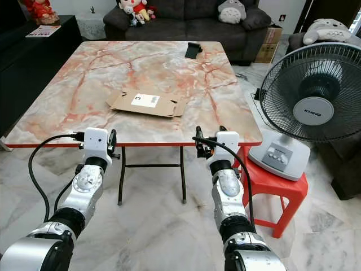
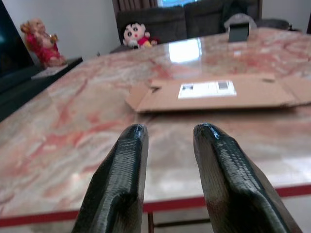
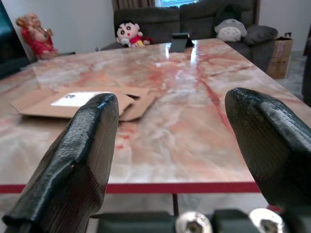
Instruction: Picking trash to rubbish bin
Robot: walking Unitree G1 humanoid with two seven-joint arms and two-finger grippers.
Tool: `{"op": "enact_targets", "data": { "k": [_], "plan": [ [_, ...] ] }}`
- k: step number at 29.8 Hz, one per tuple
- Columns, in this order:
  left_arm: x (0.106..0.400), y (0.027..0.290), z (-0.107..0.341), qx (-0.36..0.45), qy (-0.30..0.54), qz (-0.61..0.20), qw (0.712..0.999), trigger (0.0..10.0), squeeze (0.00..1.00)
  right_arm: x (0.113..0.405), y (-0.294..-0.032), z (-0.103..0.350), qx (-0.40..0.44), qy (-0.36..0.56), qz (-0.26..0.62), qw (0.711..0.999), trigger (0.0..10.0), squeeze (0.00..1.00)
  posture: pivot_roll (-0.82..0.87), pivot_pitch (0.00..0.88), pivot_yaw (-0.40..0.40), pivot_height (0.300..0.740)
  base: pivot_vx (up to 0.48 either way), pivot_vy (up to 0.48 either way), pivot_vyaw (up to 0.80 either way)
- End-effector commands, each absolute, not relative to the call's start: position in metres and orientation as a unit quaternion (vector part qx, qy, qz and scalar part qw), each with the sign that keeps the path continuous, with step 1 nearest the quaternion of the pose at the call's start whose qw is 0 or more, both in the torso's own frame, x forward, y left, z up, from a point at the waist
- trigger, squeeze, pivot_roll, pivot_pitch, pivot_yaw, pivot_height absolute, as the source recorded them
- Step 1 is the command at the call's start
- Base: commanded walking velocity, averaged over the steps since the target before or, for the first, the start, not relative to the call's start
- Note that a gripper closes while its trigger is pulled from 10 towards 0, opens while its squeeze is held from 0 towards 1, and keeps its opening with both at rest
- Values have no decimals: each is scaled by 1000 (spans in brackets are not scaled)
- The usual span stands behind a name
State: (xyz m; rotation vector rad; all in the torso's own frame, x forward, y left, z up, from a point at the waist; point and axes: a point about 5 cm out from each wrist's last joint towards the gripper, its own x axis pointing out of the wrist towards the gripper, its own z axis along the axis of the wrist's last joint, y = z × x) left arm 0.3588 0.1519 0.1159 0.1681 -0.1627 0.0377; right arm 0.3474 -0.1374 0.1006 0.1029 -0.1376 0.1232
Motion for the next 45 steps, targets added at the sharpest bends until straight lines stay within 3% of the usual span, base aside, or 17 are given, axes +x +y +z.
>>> {"op": "enact_targets", "data": {
  "k": [1,45],
  "plan": [
    [365,150,135,96,-120,18,988,10000,0,354,-133,117,57,-103,67,991,10000,0,-56,0,-10,740,285,0,0],
    [363,140,131,130,-125,-17,984,10000,0,351,-108,113,80,-88,98,988,10000,0,-59,0,-8,740,412,0,-68]
  ]
}}
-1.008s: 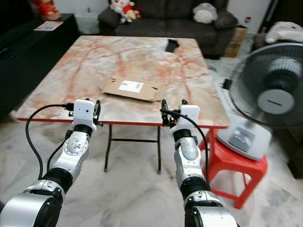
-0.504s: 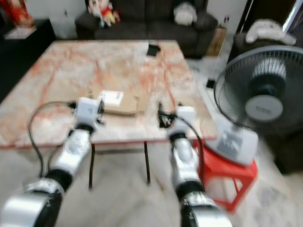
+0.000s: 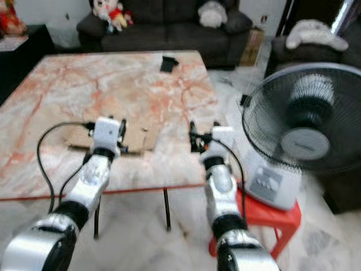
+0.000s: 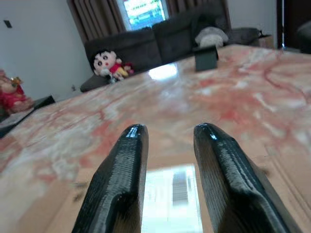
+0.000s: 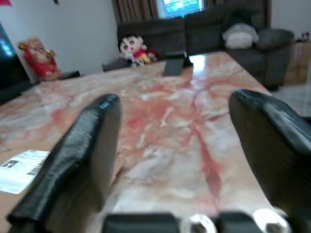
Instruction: Picking trash to rubbish bin
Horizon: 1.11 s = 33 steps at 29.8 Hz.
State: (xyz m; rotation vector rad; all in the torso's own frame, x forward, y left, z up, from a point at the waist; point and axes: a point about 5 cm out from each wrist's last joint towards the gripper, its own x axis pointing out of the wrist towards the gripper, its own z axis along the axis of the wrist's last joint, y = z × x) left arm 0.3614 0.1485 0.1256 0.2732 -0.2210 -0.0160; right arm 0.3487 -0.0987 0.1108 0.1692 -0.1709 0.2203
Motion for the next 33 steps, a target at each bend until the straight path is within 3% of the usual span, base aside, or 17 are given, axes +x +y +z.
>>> {"op": "enact_targets", "data": {
  "k": [1,5,16,17,18,25,26,33],
  "plan": [
    [363,140,131,130,-124,-17,983,10000,0,351,-108,113,81,-87,98,988,10000,0,-59,0,-9,740,368,0,0],
    [362,138,130,136,-125,-26,983,10000,0,351,-106,113,81,-86,101,988,10000,0,-58,0,-10,740,341,0,0],
    [355,125,126,201,-138,-84,966,10000,0,351,-104,113,81,-83,109,987,10000,0,-56,0,-14,740,0,0,0],
    [353,116,117,300,-125,-114,939,10000,0,351,-103,112,81,-82,111,987,10000,0,-54,0,-16,740,0,0,0],
    [352,113,112,337,-118,-126,925,10000,0,351,-103,112,81,-81,111,987,10000,0,-54,0,-16,740,0,0,0],
    [349,105,104,396,-103,-164,898,10000,0,351,-101,113,82,-81,116,987,10000,0,-55,1,-19,740,0,0,0],
    [348,104,104,394,-104,-165,898,10000,1000,351,-101,113,82,-81,117,986,10000,0,-55,1,-19,740,0,0,0],
    [344,103,99,409,-91,-176,891,10000,1000,351,-100,112,82,-77,122,986,10000,0,-51,4,-20,740,0,0,0]
  ]
}}
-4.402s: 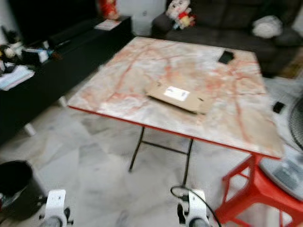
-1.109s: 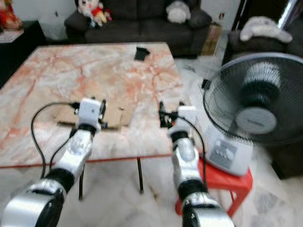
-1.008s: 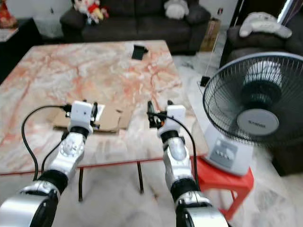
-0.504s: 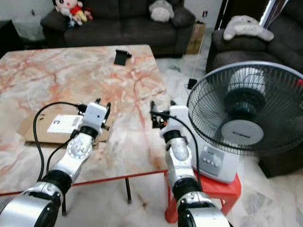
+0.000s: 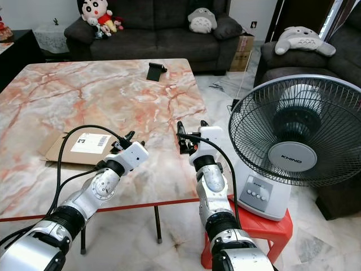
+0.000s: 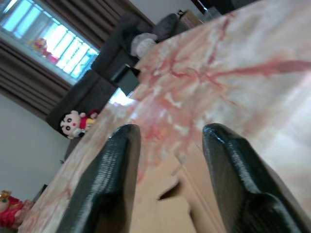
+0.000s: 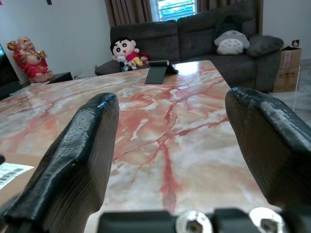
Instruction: Picking trash to rubbish bin
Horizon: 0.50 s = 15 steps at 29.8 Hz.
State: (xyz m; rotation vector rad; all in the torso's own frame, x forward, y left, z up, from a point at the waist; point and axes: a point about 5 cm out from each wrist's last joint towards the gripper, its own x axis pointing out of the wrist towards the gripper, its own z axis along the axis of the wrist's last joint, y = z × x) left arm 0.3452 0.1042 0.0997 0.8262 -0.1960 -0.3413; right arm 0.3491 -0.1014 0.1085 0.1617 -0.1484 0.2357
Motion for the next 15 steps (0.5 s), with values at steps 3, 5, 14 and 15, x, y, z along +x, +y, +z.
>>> {"op": "enact_targets", "data": {
  "k": [3,5,14,15],
  "plan": [
    [343,104,94,416,-79,-170,890,10000,0,350,-96,110,80,-68,130,986,10000,0,-50,3,-20,740,0,0,0],
    [346,111,95,410,-67,-147,898,10000,0,350,-95,109,79,-64,131,986,10000,0,-52,4,-20,740,0,0,0],
    [370,187,111,326,36,40,944,10000,0,350,-92,108,76,-57,140,986,10000,0,-52,3,-19,740,0,0,0],
    [370,187,111,326,36,40,944,10000,0,350,-92,108,76,-57,140,986,10000,0,-52,3,-19,740,0,0,0]
  ]
}}
